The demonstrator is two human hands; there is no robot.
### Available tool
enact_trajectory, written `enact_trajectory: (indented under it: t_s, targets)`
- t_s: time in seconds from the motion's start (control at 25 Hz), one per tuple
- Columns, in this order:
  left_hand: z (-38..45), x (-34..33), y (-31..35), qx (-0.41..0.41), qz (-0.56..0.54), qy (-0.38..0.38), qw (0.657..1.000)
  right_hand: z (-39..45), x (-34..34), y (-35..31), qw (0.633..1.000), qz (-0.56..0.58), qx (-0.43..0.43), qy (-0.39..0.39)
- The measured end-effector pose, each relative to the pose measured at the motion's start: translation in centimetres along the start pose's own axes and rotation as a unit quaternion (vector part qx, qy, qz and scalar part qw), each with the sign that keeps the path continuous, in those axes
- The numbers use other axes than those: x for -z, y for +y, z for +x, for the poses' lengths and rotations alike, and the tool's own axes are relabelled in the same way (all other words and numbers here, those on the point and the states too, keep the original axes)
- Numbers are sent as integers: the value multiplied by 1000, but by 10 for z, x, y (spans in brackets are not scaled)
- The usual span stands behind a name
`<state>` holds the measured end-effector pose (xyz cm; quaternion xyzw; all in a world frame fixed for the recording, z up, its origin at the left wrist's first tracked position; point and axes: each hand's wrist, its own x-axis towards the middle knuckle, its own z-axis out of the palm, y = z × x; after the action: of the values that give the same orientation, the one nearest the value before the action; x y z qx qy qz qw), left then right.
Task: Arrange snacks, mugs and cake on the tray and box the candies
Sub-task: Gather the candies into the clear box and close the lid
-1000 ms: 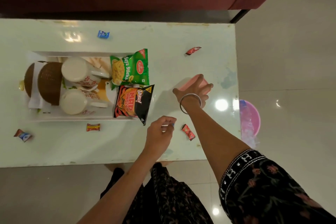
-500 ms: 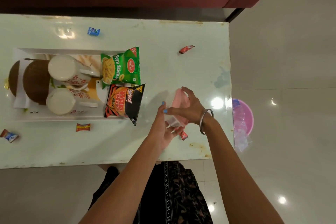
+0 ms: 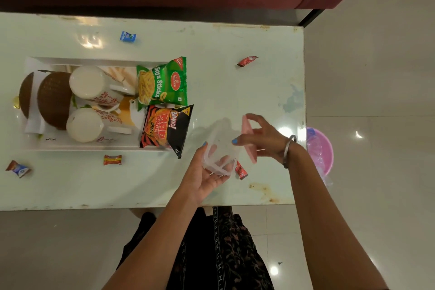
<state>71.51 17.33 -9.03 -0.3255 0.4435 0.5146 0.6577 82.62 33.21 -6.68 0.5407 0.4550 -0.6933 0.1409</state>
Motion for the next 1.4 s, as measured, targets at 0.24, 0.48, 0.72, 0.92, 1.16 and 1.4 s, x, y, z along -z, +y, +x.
enact_trajectory:
  t_s: [0.24,0.48,0.72,0.92,1.16,1.4]
  targets:
    - [0,8,-8,-15,-32,13,999,25,11,30,930,-187,-66,309]
    - [2,9,-11,-5,-45,20,999,17,-12,29,953,-110,-45,277]
    - [4,5,-11,-7,13,35,999,16,-51,24,962,-166,-41,215]
    - [-3,33,-15,2,47,89,995,31,-48,17,961,-14,-29,273]
    - [-16,78,-9,-26,52,153,987,20,-62,63,907,-59,-71,410]
    - [-29,130,29,-227,206,331,892,13,-123,115,886,-330,31,325]
